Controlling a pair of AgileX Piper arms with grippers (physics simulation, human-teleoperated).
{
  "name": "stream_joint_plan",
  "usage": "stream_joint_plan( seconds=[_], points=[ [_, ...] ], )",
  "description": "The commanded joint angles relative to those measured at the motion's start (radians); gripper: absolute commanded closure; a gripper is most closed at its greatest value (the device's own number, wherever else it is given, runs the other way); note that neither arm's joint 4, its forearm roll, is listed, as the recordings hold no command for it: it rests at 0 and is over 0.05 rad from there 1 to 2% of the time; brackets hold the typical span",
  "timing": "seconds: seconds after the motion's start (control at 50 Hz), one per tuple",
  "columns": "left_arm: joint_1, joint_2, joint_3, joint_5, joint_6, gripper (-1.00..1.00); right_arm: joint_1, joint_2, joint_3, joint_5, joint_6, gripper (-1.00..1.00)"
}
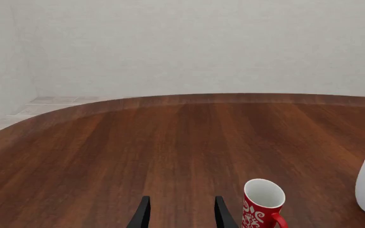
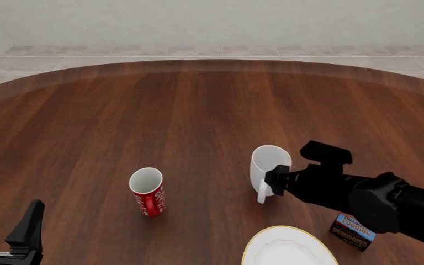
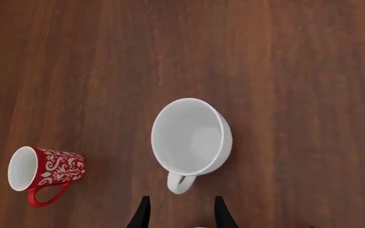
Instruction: Put the white mug on the plate.
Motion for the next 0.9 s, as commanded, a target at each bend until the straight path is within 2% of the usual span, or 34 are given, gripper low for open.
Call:
stream_joint_plan(
  seconds=[0.02, 0.62, 0.9],
  points=[
    [0.0, 0.0, 0.0, 0.0, 0.0, -1.0, 0.02, 0.037, 0.011, -0.041, 0.027, -1.0],
    [0.0, 0.0, 0.0, 0.0, 0.0, -1.0, 0.06, 0.133, 0.01, -0.114, 0.067, -1.0],
    [0.0, 0.0, 0.0, 0.0, 0.0, -1.0, 0.069, 0.154, 0.018, -0.143, 0.103, -1.0]
  ],
)
